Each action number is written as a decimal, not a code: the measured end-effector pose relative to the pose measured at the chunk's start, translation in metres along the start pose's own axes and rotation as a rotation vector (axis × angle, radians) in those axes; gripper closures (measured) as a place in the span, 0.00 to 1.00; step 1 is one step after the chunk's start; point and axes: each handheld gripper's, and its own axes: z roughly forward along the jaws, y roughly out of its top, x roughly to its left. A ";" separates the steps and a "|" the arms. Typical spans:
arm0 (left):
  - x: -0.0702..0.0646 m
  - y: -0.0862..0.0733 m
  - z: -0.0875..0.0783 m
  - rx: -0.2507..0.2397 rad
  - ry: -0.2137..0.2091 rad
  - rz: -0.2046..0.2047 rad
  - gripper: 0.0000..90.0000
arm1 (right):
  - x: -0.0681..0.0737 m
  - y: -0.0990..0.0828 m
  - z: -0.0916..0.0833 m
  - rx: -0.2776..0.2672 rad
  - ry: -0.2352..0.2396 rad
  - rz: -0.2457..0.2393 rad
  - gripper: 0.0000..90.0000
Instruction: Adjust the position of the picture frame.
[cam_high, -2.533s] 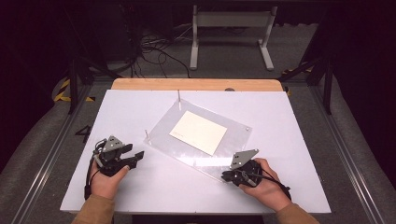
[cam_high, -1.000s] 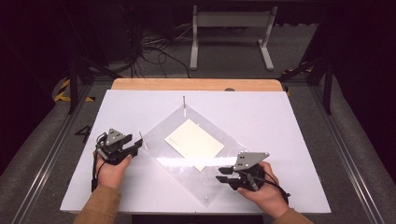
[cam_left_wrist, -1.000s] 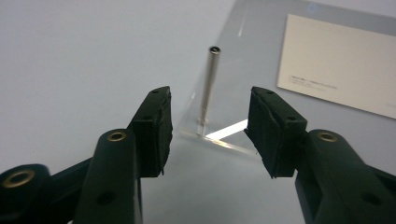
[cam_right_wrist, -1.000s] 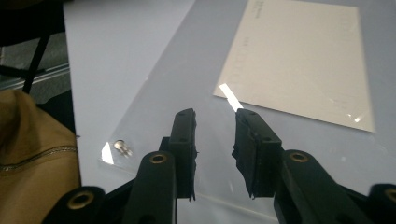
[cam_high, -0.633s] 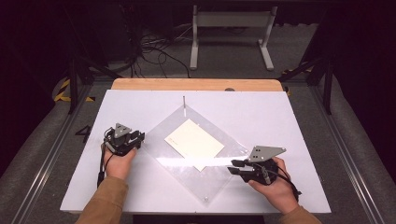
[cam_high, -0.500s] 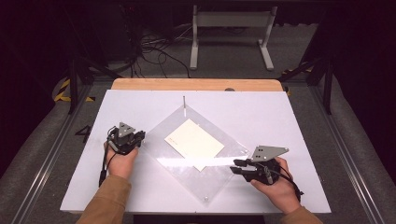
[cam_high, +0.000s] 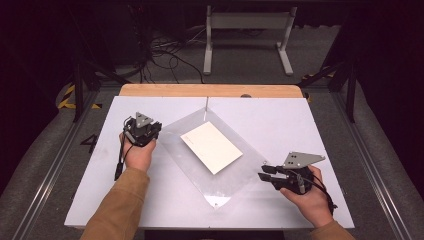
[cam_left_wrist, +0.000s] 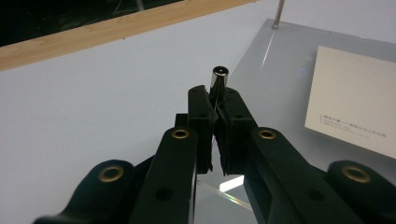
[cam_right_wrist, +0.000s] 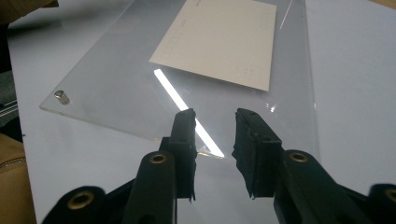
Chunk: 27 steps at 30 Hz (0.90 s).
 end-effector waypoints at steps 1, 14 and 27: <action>0.000 0.003 0.004 -0.010 0.003 -0.005 0.94 | -0.001 -0.001 -0.001 0.000 -0.005 0.003 0.76; 0.008 0.007 0.056 0.057 -0.039 -0.021 0.94 | -0.020 -0.008 -0.015 0.055 -0.089 0.039 0.78; -0.003 0.011 0.001 -0.070 -0.097 -0.028 0.60 | -0.058 0.002 0.014 0.256 -0.119 0.032 0.82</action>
